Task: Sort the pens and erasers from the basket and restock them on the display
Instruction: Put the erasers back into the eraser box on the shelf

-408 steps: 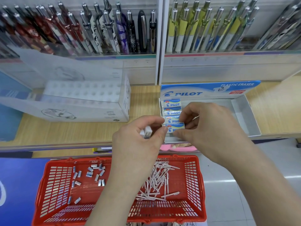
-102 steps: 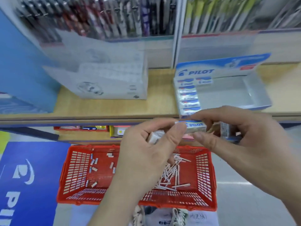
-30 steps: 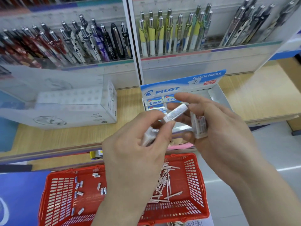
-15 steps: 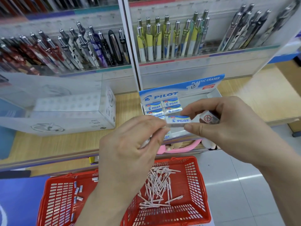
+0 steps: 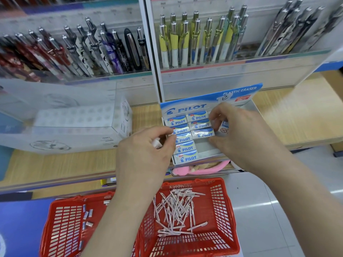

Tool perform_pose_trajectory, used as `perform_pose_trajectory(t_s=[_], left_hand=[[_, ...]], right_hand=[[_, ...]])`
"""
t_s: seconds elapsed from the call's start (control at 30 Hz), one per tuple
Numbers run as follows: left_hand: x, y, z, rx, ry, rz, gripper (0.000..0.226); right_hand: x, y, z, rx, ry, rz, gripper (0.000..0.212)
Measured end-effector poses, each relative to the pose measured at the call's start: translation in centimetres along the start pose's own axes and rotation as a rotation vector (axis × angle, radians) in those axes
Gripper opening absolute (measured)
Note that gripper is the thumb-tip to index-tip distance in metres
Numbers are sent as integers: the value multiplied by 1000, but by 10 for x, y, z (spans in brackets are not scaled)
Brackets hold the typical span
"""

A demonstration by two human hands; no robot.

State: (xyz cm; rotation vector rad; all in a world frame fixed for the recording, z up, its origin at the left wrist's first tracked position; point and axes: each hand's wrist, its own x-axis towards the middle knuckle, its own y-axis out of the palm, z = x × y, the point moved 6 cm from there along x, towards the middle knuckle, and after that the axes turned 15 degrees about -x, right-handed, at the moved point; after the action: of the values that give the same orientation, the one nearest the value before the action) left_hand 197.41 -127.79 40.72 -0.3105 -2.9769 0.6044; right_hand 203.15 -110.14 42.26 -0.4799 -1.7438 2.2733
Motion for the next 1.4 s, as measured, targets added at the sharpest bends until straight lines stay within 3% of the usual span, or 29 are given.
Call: perform_pose_trajectory(t_s=[0.27, 0.43, 0.5, 0.57, 0.63, 0.73, 0.83, 0.9, 1.0, 1.1, 1.23, 1.3, 1.4], left_hand=[[-1, 0, 3, -34, -25, -17, 8], [-4, -6, -4, -51, 4, -7, 7], [-7, -11, -13, -110, 2, -1, 4], [-13, -11, -24, -245, -60, 24, 6], [-22, -2, -35, -375, -145, 108, 7], [-37, 16, -48, -447, -169, 219, 25], [-42, 24, -51, -464, -164, 233, 22], [-43, 25, -47, -624, -246, 223, 11], [-45, 25, -43, -780, -336, 210, 18], [-45, 16, -47, -665, -209, 118, 14], [-42, -1, -57, -243, 149, 101, 33], [-42, -5, -54, -226, 146, 97, 27], [-42, -4, -48, -442, -16, 94, 25]], right_hand=[[2, 0, 0, -28, 43, 45, 26], [1, -3, -7, 93, 65, 43, 21], [-2, -7, -16, 379, 185, -25, 13], [-10, -5, -16, 994, 338, -11, 20], [-18, 0, 0, 1534, 370, 82, 19], [-27, 6, 18, 1795, 347, 153, 21], [-32, 7, 27, 1829, 331, 144, 25], [-36, 8, 29, 1801, 312, 135, 26], [-43, 9, 31, 1698, 268, 173, 28], [-49, 7, 27, 1516, 230, 178, 28], [-49, -4, 12, 1235, 171, 125, 26], [-48, -7, 5, 1206, 123, 130, 26], [-48, -11, 1, 1233, 76, 157, 27]])
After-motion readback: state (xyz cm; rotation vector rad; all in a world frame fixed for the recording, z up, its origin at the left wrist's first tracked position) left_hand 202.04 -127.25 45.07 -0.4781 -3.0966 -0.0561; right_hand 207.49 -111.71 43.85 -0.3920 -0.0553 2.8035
